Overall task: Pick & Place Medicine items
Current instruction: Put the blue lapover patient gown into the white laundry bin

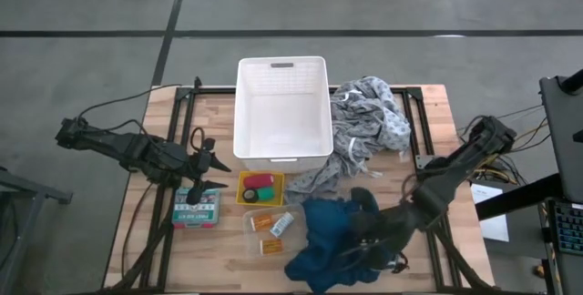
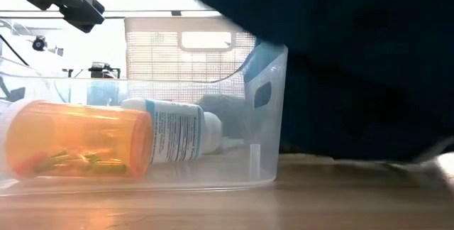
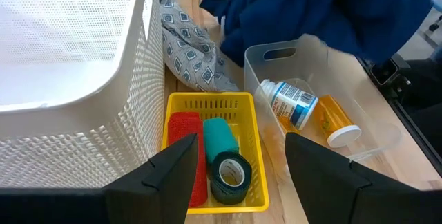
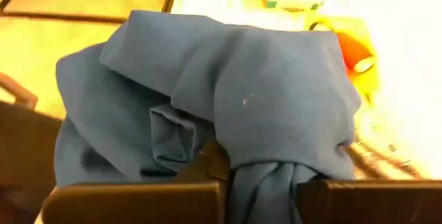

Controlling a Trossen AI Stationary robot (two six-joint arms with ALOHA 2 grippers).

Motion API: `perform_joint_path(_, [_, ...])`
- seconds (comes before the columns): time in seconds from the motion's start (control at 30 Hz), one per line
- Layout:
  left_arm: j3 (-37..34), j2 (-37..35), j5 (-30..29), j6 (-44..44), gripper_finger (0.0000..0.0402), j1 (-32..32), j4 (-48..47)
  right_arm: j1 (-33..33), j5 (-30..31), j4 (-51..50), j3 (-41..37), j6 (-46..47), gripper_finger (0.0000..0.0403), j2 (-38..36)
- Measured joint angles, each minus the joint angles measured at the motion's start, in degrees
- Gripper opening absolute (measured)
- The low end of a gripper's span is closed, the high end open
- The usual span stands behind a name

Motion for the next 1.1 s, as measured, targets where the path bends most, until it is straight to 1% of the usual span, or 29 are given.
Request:
perform_joint_path(0.23, [0.00,0.00,0.00,0.00,0.0226,-0.01,0.00,-0.02,7.32,1.98,0.02,-6.88,0.0013,-5.99])
perform_joint_path(0.4, [0.00,0.00,0.00,0.00,0.0226,-0.01,-0.01,-0.07,7.66,5.61,0.02,-14.10,0.0013,-10.76])
perform_joint_path(0.63, [0.00,0.00,0.00,0.00,0.0226,0.01,0.00,-0.07,7.87,14.88,0.09,-24.47,0.0013,-18.58])
perform_joint_path(0.8, [0.00,0.00,0.00,0.00,0.0226,0.00,0.00,-0.07,10.03,19.77,0.11,-31.05,0.0013,-23.33])
perform_joint_path(1.0, [0.00,0.00,0.00,0.00,0.0226,0.01,0.00,-0.17,12.18,25.85,0.13,-40.53,0.0013,-26.06])
perform_joint_path(1.1, [0.00,0.00,0.00,0.00,0.0226,0.01,0.00,-0.57,12.36,30.45,0.12,-41.77,0.0013,-26.35])
